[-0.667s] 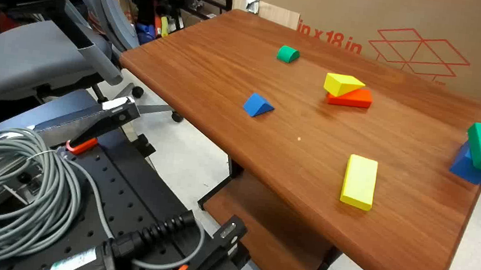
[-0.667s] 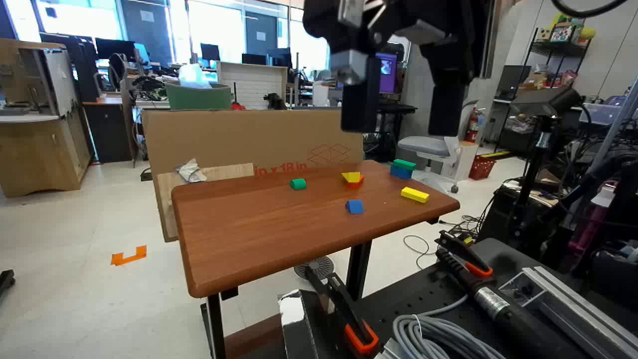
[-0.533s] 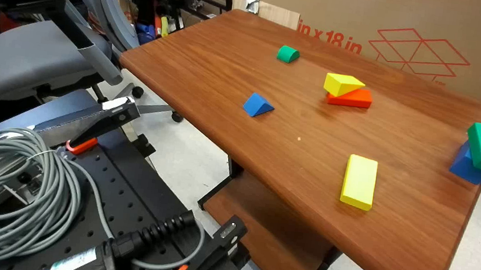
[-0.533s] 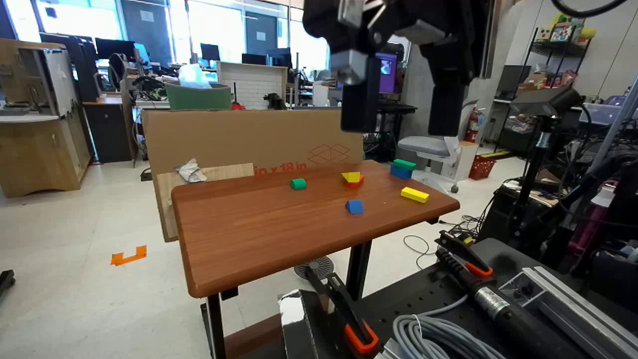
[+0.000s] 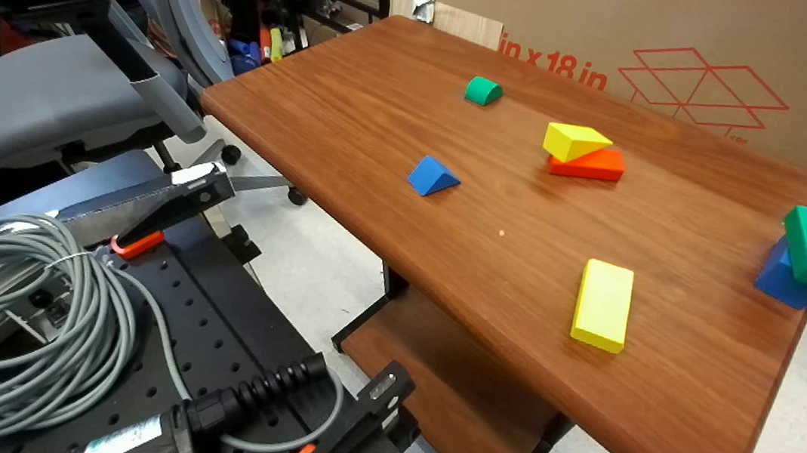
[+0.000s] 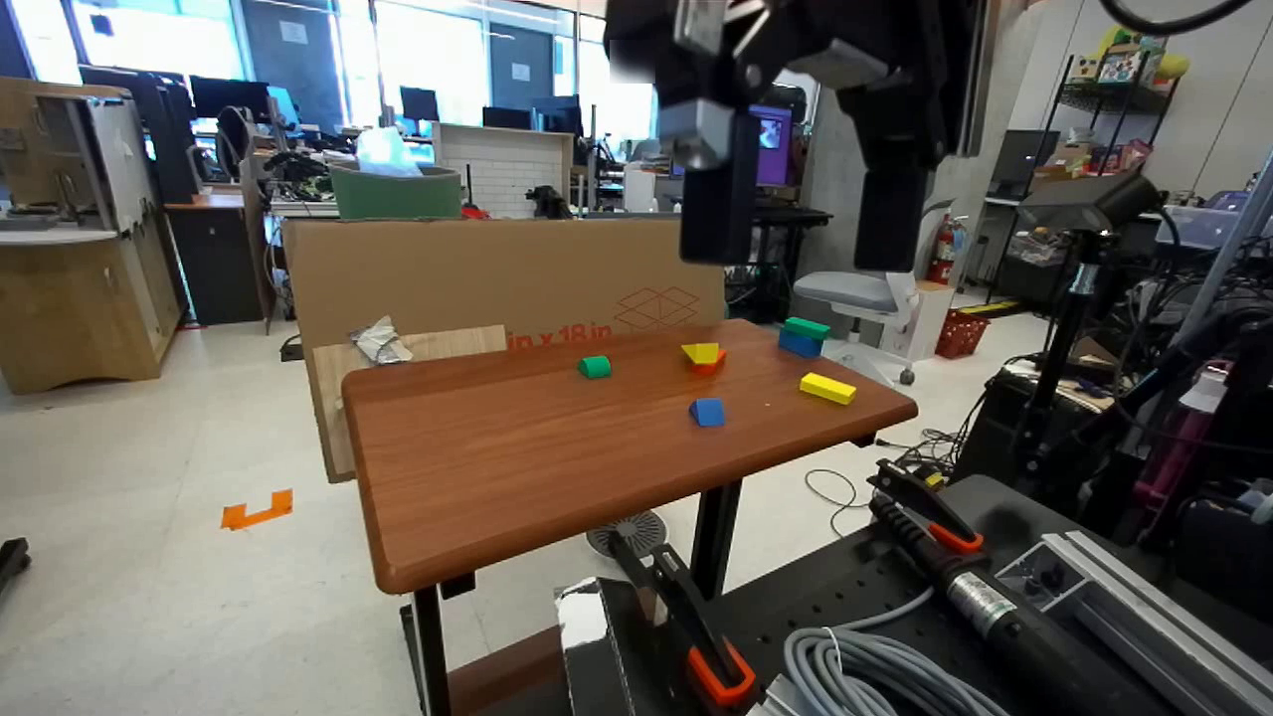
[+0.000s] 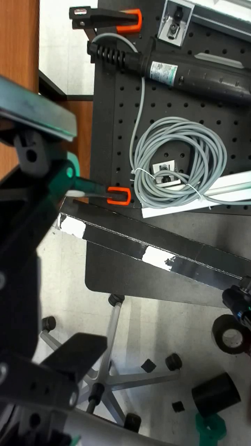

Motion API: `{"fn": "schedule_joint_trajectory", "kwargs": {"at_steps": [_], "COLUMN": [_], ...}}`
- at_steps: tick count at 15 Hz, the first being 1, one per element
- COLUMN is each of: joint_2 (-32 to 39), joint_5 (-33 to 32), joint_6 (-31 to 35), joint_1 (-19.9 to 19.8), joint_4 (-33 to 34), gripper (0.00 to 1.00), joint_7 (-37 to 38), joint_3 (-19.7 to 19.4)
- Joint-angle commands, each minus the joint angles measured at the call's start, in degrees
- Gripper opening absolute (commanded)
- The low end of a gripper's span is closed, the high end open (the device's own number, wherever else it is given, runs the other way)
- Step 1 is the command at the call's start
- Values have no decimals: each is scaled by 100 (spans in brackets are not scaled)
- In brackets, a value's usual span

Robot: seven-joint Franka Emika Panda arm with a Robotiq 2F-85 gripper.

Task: Move the green object slightly backward to the left

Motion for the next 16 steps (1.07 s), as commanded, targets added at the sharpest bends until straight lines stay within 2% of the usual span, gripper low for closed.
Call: {"fn": "schedule_joint_trajectory", "kwargs": {"at_steps": [1, 4, 7, 11, 16], "joint_2": [-9, 82, 378, 910, 1940], "joint_5": [10, 4, -191, -764, -1765], "joint_6": [-28, -19, 191, 963, 2109], "joint_1": [-29, -93, -417, -947, -1517], "joint_4": [13, 70, 280, 622, 1270], "gripper": [100, 100, 100, 100, 100], "joint_7": [-14, 21, 142, 268, 877], "joint_3": [20, -9, -40, -6, 98]}}
